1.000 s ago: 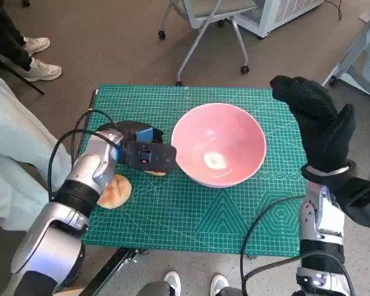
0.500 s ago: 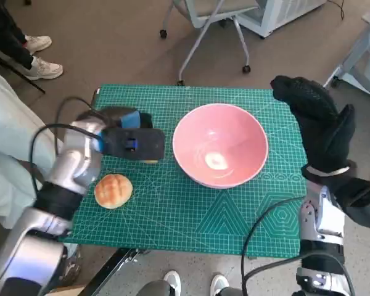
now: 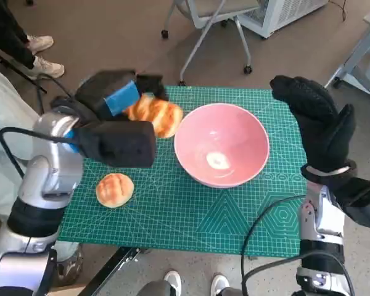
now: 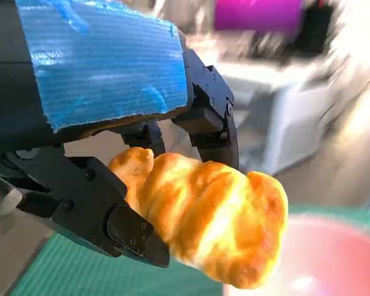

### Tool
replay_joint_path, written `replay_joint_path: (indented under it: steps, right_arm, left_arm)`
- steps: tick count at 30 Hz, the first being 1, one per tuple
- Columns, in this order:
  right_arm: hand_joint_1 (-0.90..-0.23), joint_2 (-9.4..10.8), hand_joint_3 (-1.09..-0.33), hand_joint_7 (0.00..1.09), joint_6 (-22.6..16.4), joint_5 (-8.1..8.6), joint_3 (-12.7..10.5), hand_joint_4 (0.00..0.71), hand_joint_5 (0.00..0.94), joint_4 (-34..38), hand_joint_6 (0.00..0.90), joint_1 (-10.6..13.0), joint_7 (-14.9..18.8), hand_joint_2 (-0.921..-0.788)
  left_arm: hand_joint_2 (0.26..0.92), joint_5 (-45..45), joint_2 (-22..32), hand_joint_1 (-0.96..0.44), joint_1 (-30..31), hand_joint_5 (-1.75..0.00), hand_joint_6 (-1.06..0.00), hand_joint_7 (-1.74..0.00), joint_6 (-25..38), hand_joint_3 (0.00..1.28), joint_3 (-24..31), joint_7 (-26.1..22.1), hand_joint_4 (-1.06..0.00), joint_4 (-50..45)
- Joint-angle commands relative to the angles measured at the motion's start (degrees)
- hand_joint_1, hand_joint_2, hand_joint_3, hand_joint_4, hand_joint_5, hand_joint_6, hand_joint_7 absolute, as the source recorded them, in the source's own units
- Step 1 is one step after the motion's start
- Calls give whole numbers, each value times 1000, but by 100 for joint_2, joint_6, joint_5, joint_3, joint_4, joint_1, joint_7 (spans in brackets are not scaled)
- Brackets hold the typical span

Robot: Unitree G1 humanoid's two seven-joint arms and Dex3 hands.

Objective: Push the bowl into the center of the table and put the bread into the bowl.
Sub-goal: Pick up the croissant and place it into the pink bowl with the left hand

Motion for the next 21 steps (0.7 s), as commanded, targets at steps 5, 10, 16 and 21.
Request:
replay_joint_path:
  steps: [5, 10, 16, 21]
  right_arm:
    - [-671, 7, -758, 386, 46, 19, -11, 190, 1, 39, 129, 161, 33, -921]
    - [-671, 15, -757, 385, 23, -5, -8, 189, 0, 17, 130, 189, 9, -921]
    - [-672, 19, -754, 382, -15, -37, -15, 188, 0, 2, 131, 230, -21, -921]
    - [-674, -3, -751, 377, -48, -36, -34, 184, 0, -43, 131, 292, -17, -921]
  left_arm:
    - [896, 119, -398, 2, -520, -993, -681, -1163, 196, 40, -345, -219, -801, -142]
    - [899, 24, -732, 2, -773, -1012, -685, -1155, 74, 37, -573, -232, -787, 140]
    - [902, -51, -1083, 2, -1014, -1018, -677, -1154, -281, 36, -796, -87, -788, 697]
    - [914, 24, -1347, 2, -1231, -1062, -672, -1152, -609, 28, -1023, 78, -757, 1388]
